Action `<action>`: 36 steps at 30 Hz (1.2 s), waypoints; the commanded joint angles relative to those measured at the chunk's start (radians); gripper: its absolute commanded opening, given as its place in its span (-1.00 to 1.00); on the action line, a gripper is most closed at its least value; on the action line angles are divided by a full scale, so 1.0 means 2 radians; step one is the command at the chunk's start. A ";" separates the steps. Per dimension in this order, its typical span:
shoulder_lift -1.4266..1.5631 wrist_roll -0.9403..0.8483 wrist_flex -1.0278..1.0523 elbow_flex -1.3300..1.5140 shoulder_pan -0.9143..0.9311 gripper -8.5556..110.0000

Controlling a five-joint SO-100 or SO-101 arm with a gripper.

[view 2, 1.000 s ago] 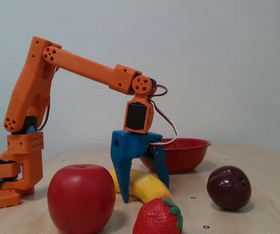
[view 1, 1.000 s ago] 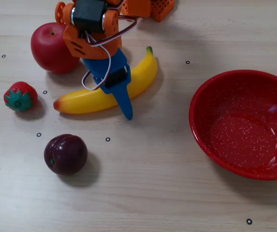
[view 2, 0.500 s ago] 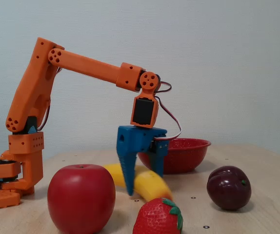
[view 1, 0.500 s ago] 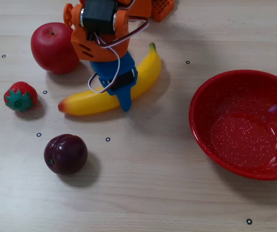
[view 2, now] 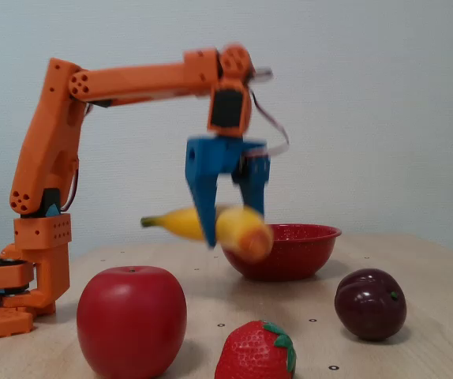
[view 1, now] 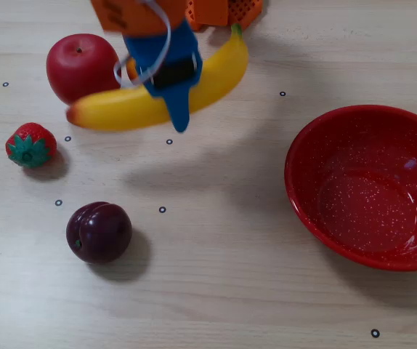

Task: Put the banana in the red bowl.

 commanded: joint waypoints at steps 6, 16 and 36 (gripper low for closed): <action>0.120 -0.103 0.049 -0.170 0.088 -0.85; 0.106 -0.225 0.032 -0.224 0.275 -0.85; -0.191 -0.310 -0.040 -0.400 0.353 -0.85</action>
